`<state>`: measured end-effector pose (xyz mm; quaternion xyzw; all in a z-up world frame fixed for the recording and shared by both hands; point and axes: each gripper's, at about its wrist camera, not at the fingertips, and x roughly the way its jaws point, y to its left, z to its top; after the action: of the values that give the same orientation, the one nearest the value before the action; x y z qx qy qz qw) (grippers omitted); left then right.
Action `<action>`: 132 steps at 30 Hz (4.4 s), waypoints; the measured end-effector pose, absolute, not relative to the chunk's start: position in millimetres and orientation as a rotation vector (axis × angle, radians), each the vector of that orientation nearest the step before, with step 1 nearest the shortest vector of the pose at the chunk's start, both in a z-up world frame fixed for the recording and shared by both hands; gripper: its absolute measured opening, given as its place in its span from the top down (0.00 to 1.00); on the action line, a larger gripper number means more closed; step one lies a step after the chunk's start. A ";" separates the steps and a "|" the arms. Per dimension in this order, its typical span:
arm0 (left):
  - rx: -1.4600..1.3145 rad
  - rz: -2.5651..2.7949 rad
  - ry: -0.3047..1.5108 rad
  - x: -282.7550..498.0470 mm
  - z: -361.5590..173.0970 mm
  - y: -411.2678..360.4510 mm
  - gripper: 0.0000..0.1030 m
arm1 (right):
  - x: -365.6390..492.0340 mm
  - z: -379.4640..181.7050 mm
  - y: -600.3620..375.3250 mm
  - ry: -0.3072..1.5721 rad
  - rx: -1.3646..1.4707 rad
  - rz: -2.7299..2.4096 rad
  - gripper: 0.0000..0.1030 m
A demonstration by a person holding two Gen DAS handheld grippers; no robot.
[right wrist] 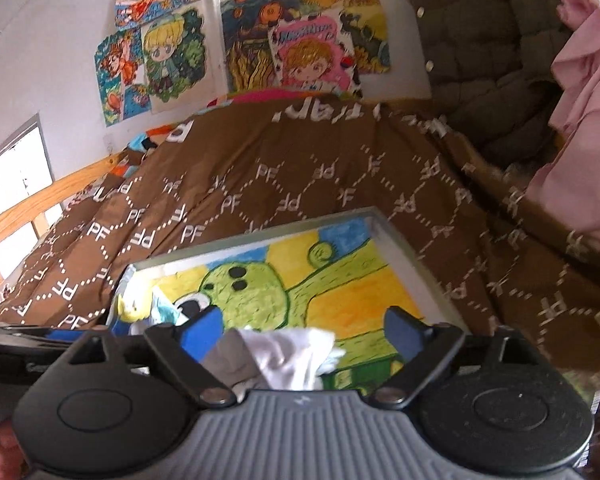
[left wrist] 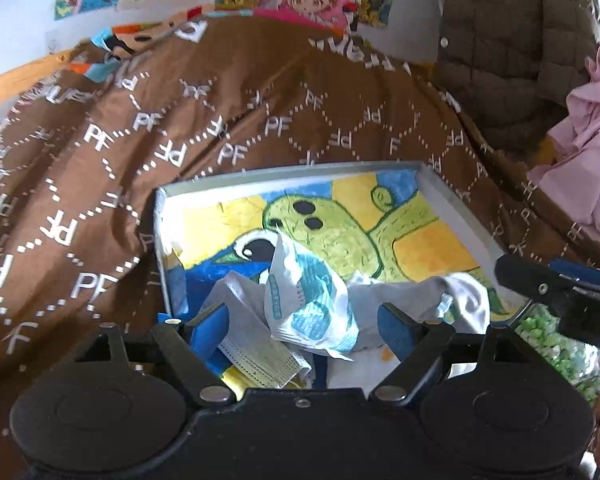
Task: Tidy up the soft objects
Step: 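Carry both items into the tray and open both grippers, then withdraw both grippers from the tray back over the pile, then grasp the grey knit cloth with the left gripper while the right gripper grasps the orange elastic band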
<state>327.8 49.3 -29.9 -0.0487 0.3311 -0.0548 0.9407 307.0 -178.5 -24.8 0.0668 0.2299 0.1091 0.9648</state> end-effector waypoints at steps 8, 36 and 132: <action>-0.097 -0.062 0.511 271.7 9.1 48.4 0.09 | 267.4 8.9 -196.4 0.337 0.114 0.167 0.00; -0.213 -0.017 0.347 78.3 41.4 38.6 0.01 | 58.6 38.6 -189.3 0.105 -0.051 0.191 0.00; 0.428 -0.628 0.547 159.5 -61.2 -45.3 0.63 | 142.0 -108.4 -169.8 0.988 0.048 0.385 0.13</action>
<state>159.5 -45.3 -61.2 0.2064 0.2636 -0.3028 0.8923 142.0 -169.8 -108.4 0.0230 0.4710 0.1836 0.8625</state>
